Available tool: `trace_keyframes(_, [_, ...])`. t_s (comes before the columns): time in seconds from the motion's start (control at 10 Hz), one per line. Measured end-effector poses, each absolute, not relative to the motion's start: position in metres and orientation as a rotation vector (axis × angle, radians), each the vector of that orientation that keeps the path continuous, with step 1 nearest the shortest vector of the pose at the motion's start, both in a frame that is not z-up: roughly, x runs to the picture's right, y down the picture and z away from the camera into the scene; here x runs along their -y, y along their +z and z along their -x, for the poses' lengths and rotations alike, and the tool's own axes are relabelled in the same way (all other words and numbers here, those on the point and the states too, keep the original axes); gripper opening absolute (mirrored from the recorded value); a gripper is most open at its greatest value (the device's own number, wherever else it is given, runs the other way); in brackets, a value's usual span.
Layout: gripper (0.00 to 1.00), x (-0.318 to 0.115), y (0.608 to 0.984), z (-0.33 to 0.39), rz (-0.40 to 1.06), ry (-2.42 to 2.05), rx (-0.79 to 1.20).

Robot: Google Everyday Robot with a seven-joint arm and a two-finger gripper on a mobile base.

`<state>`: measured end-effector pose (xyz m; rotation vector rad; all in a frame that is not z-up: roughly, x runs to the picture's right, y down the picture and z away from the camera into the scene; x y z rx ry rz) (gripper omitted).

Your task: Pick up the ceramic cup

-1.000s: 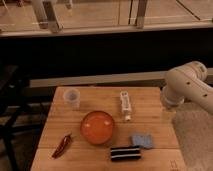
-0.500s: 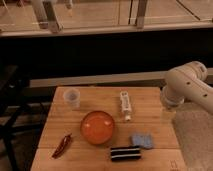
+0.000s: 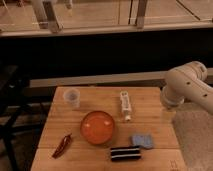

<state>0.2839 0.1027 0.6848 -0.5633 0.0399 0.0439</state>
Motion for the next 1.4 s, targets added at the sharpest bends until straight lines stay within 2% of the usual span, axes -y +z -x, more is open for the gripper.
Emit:
trace_keyframes(0.3, [0.8, -0.102, 0.685, -0.283, 0.56, 0.035, -0.045])
trace_keyframes(1.4, [0.8, -0.054, 0.712, -0.165, 0.497, -0.2, -0.044])
